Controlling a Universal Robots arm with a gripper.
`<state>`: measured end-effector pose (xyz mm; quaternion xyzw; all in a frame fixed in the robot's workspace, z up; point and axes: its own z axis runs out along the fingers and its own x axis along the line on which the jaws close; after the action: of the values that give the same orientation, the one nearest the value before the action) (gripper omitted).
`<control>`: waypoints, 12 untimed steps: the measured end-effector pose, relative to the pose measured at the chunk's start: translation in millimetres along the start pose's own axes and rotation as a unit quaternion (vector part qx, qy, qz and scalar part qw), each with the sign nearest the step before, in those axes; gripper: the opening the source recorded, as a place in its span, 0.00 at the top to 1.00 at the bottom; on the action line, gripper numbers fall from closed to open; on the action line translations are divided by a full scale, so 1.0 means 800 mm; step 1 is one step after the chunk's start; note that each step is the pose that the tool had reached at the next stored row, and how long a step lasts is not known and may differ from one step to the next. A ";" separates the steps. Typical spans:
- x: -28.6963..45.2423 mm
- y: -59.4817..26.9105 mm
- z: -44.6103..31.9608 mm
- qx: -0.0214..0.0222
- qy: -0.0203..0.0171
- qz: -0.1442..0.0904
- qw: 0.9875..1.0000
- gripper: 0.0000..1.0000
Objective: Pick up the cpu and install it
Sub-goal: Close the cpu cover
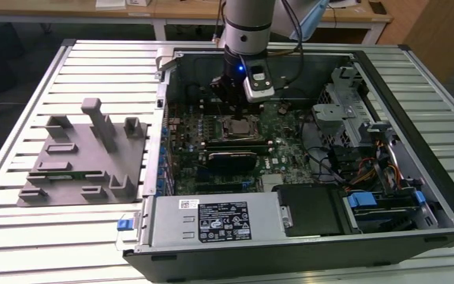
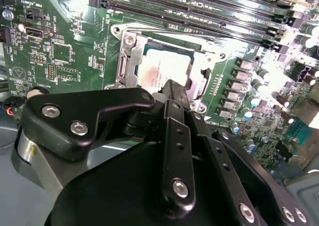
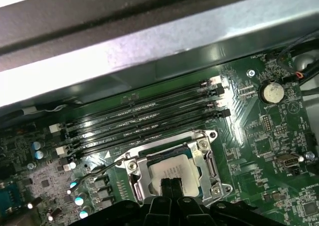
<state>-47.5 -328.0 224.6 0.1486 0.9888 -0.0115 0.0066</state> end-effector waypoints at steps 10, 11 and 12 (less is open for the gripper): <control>0.0001 0.000 0.0060 -0.001 -0.002 -0.085 0.996 0.89; 0.0002 0.000 0.0066 -0.002 -0.002 -0.092 0.996 0.89; 0.0002 0.000 0.0073 -0.002 -0.002 -0.097 0.995 0.89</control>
<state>-47.6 -328.1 218.8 0.0516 0.9986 -0.0108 0.0078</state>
